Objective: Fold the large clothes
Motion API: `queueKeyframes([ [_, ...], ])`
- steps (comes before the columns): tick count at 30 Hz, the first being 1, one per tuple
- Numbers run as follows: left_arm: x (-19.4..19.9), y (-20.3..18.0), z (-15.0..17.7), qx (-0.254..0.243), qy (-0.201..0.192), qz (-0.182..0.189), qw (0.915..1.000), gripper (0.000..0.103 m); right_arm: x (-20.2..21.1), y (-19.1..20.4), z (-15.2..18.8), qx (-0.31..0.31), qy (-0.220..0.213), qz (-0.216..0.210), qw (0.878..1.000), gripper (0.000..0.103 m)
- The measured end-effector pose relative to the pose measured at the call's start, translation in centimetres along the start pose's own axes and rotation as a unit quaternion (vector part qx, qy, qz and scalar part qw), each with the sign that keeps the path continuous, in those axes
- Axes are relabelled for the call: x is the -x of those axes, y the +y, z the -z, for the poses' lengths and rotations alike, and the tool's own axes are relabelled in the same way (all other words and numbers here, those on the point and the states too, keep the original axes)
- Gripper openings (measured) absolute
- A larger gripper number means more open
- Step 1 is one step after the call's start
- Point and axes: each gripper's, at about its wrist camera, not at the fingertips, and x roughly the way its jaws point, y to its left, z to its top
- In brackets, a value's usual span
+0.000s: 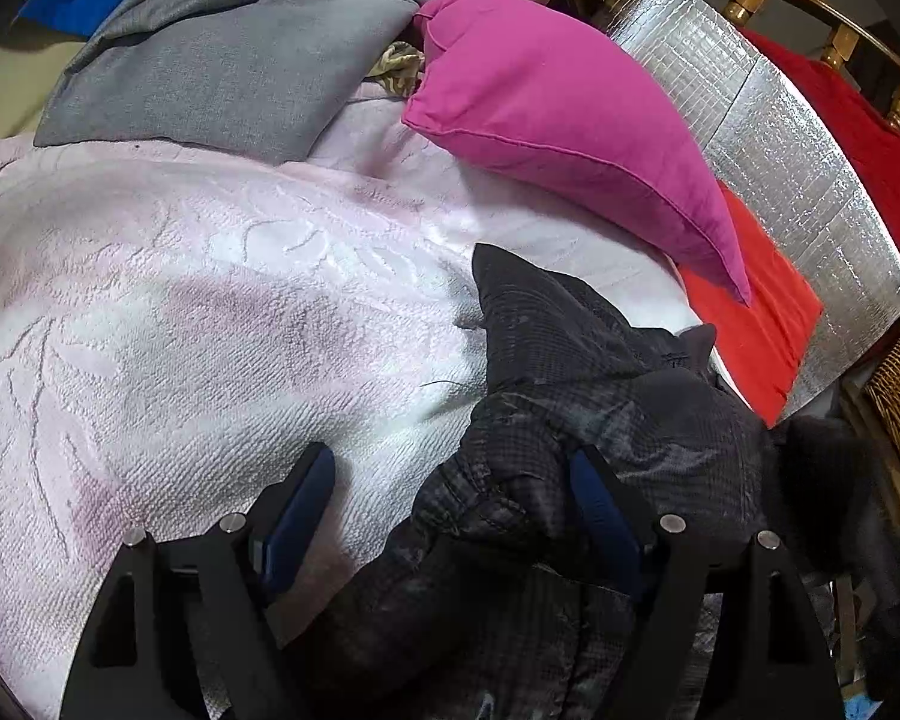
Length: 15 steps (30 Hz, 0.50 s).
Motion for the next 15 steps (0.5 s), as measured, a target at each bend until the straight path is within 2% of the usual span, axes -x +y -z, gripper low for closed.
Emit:
queueKeyframes([
  [3,0.0,0.0,0.0,0.0,0.0,0.0,1.0,0.083,3.3,-2.4,-1.9,-0.065,-0.053,-0.02,0.996,0.016],
  [7,0.0,0.1,-0.1,-0.002,0.001,0.002,1.0,0.084,4.7,-8.2,-2.5,-0.173,-0.059,-0.02,0.983,0.019],
  [8,0.0,0.1,-0.1,-0.002,0.001,0.002,1.0,0.084,4.6,-9.5,-2.5,-0.192,-0.056,-0.02,0.98,0.027],
  [9,0.0,0.0,-0.1,-0.002,0.001,0.002,1.0,0.084,4.4,-10.9,-2.1,-0.215,-0.046,-0.024,0.975,0.058],
  [10,0.0,0.0,-0.2,-0.002,0.001,0.002,1.0,0.084,4.6,-11.6,-1.9,-0.228,-0.046,-0.016,0.973,0.073],
  [11,0.0,0.0,-0.2,-0.002,0.001,0.002,1.0,0.084,5.1,-12.0,-1.7,-0.233,-0.056,-0.01,0.971,0.079],
  [13,0.0,0.0,-0.2,-0.003,0.001,0.002,1.0,0.084,5.9,-11.7,-2.1,-0.203,-0.059,-0.018,0.977,0.079],
  [15,0.0,0.0,-0.2,-0.003,0.002,0.002,1.0,0.084,7.0,-10.4,-2.6,-0.167,-0.065,0.001,0.984,0.079],
])
